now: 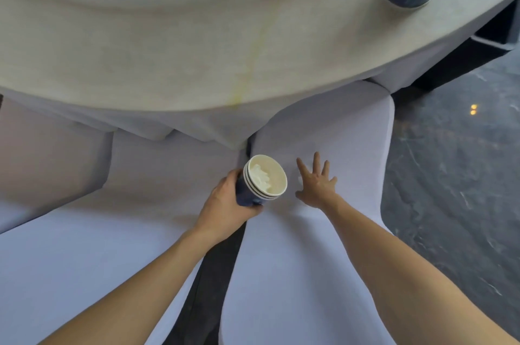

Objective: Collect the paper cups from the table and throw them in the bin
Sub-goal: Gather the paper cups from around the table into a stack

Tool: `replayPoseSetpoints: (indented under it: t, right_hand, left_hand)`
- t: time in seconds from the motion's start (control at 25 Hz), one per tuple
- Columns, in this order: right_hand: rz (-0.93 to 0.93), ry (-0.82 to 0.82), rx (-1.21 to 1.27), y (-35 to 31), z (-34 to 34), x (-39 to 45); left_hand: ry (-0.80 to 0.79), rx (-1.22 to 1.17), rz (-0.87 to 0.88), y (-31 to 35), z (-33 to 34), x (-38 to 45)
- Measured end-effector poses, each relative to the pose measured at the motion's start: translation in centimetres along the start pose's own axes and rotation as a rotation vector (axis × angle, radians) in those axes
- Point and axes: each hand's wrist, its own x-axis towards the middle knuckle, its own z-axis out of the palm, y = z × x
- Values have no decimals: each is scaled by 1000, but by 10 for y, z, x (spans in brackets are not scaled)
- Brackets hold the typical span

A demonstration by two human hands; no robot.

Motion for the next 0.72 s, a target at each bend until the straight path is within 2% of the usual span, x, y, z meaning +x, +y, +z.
replayPoseSetpoints:
  t: [0.2, 0.32, 0.6, 0.72]
  right_hand:
    - [-33, -132, 85, 4, 27, -23]
    - [-27, -153, 195, 12, 3, -58]
    - [-39, 77, 506, 14, -102, -158]
    - [-43, 367, 673, -6, -160, -214]
  left_hand:
    - [-50, 3, -16, -5, 3, -10]
    - [-77, -8, -4, 12, -1, -28]
    - [-69, -45, 67, 60, -19, -67]
    - [3, -78, 126, 87, -33, -73]
